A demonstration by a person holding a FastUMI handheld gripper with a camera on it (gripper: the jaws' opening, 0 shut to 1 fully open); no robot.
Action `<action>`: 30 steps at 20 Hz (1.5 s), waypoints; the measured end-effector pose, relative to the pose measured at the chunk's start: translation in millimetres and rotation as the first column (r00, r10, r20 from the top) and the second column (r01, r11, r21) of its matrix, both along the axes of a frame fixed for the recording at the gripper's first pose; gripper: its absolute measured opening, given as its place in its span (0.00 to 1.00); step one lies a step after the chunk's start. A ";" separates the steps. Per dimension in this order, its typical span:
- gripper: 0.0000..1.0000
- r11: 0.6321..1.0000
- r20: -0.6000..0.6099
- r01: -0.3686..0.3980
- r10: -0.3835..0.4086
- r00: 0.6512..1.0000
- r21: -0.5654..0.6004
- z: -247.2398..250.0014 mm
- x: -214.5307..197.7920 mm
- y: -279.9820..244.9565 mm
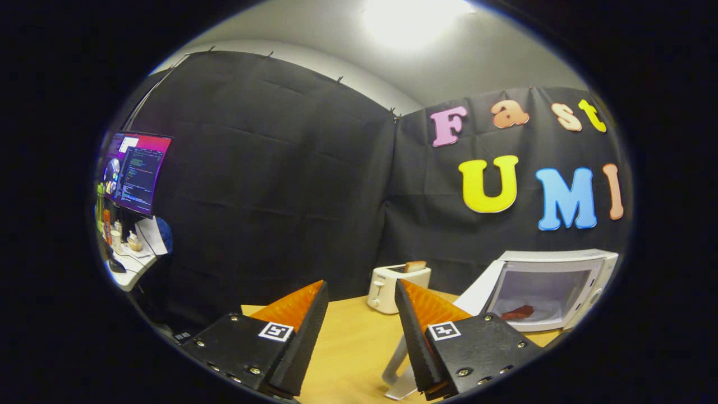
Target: Open the microwave, put the food inside, and close the microwave door.
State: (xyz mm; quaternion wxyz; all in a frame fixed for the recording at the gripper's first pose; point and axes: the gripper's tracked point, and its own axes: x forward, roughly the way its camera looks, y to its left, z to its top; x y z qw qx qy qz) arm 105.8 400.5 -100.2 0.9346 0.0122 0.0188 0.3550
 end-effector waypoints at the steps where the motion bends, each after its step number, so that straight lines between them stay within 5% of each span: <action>1: 0.50 1.000 -0.039 0.019 -0.020 0.999 -0.012 -11.0 7.2 0.0; 2: 0.28 0.999 -0.071 0.040 -0.041 0.997 -0.015 -19.7 13.9 -5.1; 3: 0.28 0.999 -0.096 0.043 -0.045 0.994 -0.016 -27.8 19.0 -7.1; 6: 0.02 0.991 -0.166 0.131 -0.132 0.977 -0.016 -60.6 37.3 -34.8; 8: 0.01 0.993 -0.221 0.117 -0.109 0.969 0.020 -71.9 32.2 -34.7; 11: 0.01 0.980 -0.130 0.194 -0.198 0.972 -0.044 -66.5 21.5 -63.1; 17: 0.01 0.946 -0.138 0.313 -0.321 0.937 -0.079 -70.1 29.6 -152.7; 24: 0.01 0.815 -0.085 0.558 -0.574 0.814 -0.158 -79.4 89.8 -288.7; 30: 0.01 0.714 -0.110 0.681 -0.699 0.706 -0.164 -89.6 130.1 -359.9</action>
